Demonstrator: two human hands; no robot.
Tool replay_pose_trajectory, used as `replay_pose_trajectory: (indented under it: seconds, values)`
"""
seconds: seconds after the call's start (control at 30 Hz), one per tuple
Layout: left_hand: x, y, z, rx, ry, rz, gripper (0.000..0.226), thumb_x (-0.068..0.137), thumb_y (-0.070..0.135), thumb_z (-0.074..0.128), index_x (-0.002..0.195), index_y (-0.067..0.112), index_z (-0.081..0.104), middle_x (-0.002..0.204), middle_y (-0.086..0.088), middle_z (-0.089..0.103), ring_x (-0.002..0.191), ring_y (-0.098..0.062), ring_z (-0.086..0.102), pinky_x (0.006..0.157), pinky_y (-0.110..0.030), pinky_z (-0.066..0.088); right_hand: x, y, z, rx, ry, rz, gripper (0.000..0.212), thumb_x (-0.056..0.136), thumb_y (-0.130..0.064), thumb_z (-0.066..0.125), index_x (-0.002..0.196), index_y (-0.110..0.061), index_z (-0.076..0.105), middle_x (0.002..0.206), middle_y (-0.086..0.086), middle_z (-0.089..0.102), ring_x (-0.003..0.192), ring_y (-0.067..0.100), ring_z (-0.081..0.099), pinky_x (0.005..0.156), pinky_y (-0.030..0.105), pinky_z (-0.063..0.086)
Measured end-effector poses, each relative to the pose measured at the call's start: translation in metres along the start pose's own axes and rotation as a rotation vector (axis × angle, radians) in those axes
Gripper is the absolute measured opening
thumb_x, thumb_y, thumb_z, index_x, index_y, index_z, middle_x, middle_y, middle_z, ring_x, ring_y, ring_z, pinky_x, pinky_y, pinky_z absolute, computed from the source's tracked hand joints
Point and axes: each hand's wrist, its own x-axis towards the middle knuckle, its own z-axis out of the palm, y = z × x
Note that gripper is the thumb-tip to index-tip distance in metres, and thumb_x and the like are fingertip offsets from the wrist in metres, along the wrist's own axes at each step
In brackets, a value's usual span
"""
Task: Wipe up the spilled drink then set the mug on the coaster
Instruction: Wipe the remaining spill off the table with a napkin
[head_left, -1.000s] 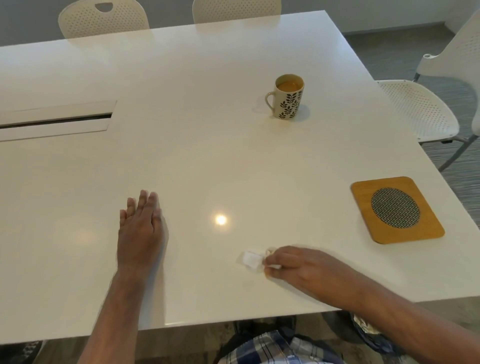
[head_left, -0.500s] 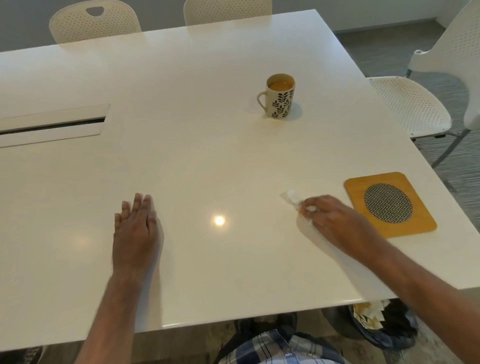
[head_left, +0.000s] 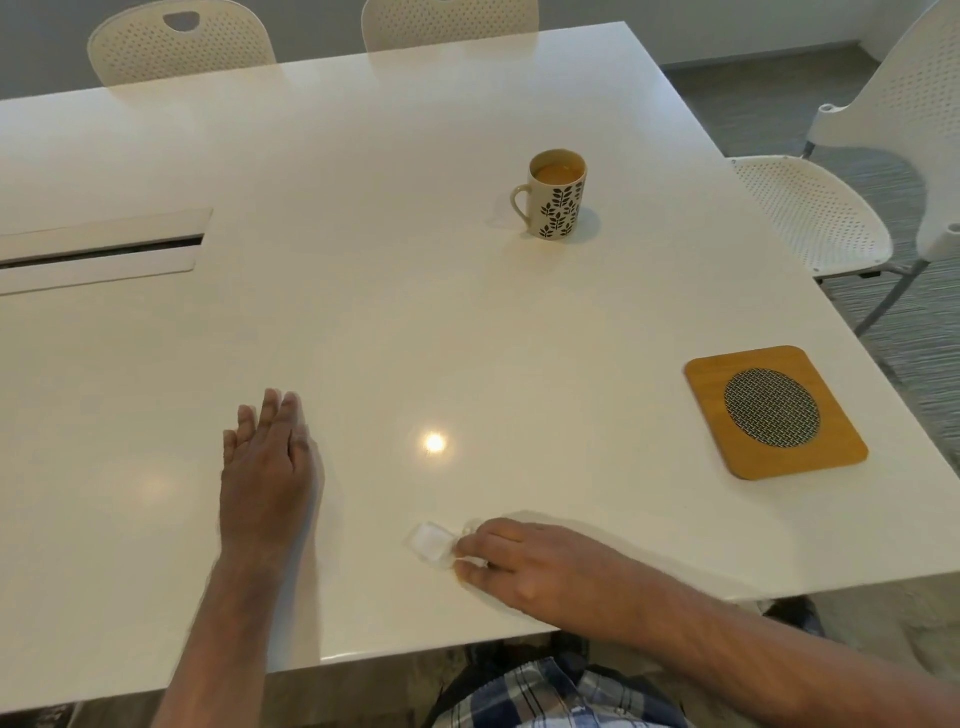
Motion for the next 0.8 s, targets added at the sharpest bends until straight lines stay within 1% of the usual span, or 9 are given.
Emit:
replay_pose_trajectory:
  seconds: [0.13, 0.33, 0.47, 0.53, 0.6, 0.63, 0.7, 0.77, 0.8]
  values:
    - [0.002, 0.0, 0.0, -0.013, 0.001, -0.008, 0.047, 0.111, 0.018, 0.044, 0.158, 0.014, 0.046, 0.169, -0.007, 0.036, 0.159, -0.034, 0.026, 0.13, -0.05, 0.015, 0.037, 0.001, 0.002, -0.031, 0.025, -0.103, 0.042, 0.098, -0.006, 0.064, 0.139, -0.002, 0.057, 0.145, 0.012, 0.052, 0.133, 0.026, 0.047, 0.105, 0.037, 0.051]
    - [0.004, -0.005, 0.0, -0.037, -0.012, 0.011, 0.048, 0.112, 0.021, 0.041, 0.16, 0.017, 0.044, 0.17, -0.004, 0.033, 0.16, -0.031, 0.023, 0.13, -0.047, 0.013, 0.101, 0.005, 0.001, 0.027, 0.046, -0.153, 0.037, 0.098, -0.004, 0.065, 0.134, 0.002, 0.062, 0.141, 0.016, 0.057, 0.128, 0.029, 0.054, 0.097, 0.038, 0.056]
    - [0.009, -0.014, 0.001, -0.044, -0.048, 0.038, 0.049, 0.112, 0.019, 0.043, 0.161, 0.017, 0.042, 0.171, -0.005, 0.031, 0.16, -0.034, 0.022, 0.13, -0.051, 0.015, 0.136, 0.024, 0.0, -0.012, 0.12, -0.116, 0.03, 0.102, -0.006, 0.061, 0.131, 0.0, 0.065, 0.135, 0.013, 0.063, 0.118, 0.026, 0.059, 0.086, 0.034, 0.058]
    - [0.01, -0.016, 0.002, -0.049, -0.054, 0.038, 0.05, 0.111, 0.016, 0.042, 0.161, 0.019, 0.041, 0.172, -0.003, 0.029, 0.161, -0.032, 0.02, 0.131, -0.049, 0.013, 0.151, 0.038, -0.003, 0.006, 0.164, -0.043, 0.027, 0.107, -0.01, 0.051, 0.126, -0.001, 0.068, 0.132, 0.013, 0.065, 0.116, 0.029, 0.062, 0.081, 0.04, 0.058]
    - [0.01, -0.015, 0.002, -0.062, -0.047, 0.029, 0.05, 0.112, 0.017, 0.039, 0.162, 0.02, 0.04, 0.172, -0.001, 0.029, 0.161, -0.03, 0.02, 0.131, -0.047, 0.012, 0.163, 0.057, -0.007, -0.05, 0.162, -0.002, 0.032, 0.11, -0.012, 0.043, 0.126, -0.002, 0.068, 0.136, 0.014, 0.063, 0.121, 0.032, 0.06, 0.088, 0.046, 0.055]
    - [0.009, -0.015, 0.002, -0.061, -0.042, 0.027, 0.05, 0.112, 0.019, 0.037, 0.162, 0.02, 0.04, 0.172, 0.0, 0.029, 0.161, -0.03, 0.02, 0.131, -0.046, 0.012, 0.169, 0.068, -0.01, -0.07, 0.164, 0.01, 0.032, 0.109, -0.012, 0.043, 0.126, -0.001, 0.069, 0.136, 0.016, 0.063, 0.122, 0.034, 0.06, 0.091, 0.047, 0.054]
    - [0.008, -0.014, 0.003, -0.051, -0.026, 0.03, 0.049, 0.112, 0.019, 0.039, 0.161, 0.02, 0.042, 0.171, -0.001, 0.031, 0.161, -0.031, 0.022, 0.131, -0.047, 0.014, 0.172, 0.092, -0.017, -0.077, 0.209, 0.086, 0.03, 0.108, -0.016, 0.049, 0.127, -0.004, 0.07, 0.138, 0.015, 0.063, 0.126, 0.033, 0.06, 0.099, 0.043, 0.052]
    - [0.007, -0.013, 0.002, -0.047, -0.014, 0.031, 0.049, 0.111, 0.017, 0.042, 0.16, 0.019, 0.043, 0.17, -0.002, 0.033, 0.16, -0.032, 0.024, 0.13, -0.047, 0.015, 0.166, 0.119, -0.028, -0.057, 0.207, 0.184, 0.035, 0.107, -0.029, 0.051, 0.134, -0.014, 0.067, 0.144, 0.007, 0.06, 0.134, 0.027, 0.054, 0.11, 0.033, 0.043]
    - [0.007, -0.012, 0.002, -0.048, -0.013, 0.029, 0.049, 0.111, 0.017, 0.042, 0.16, 0.019, 0.043, 0.17, -0.002, 0.033, 0.16, -0.032, 0.024, 0.131, -0.047, 0.015, 0.158, 0.131, -0.035, -0.05, 0.212, 0.25, 0.033, 0.106, -0.026, 0.054, 0.134, -0.014, 0.068, 0.143, 0.008, 0.061, 0.134, 0.027, 0.055, 0.112, 0.031, 0.041]
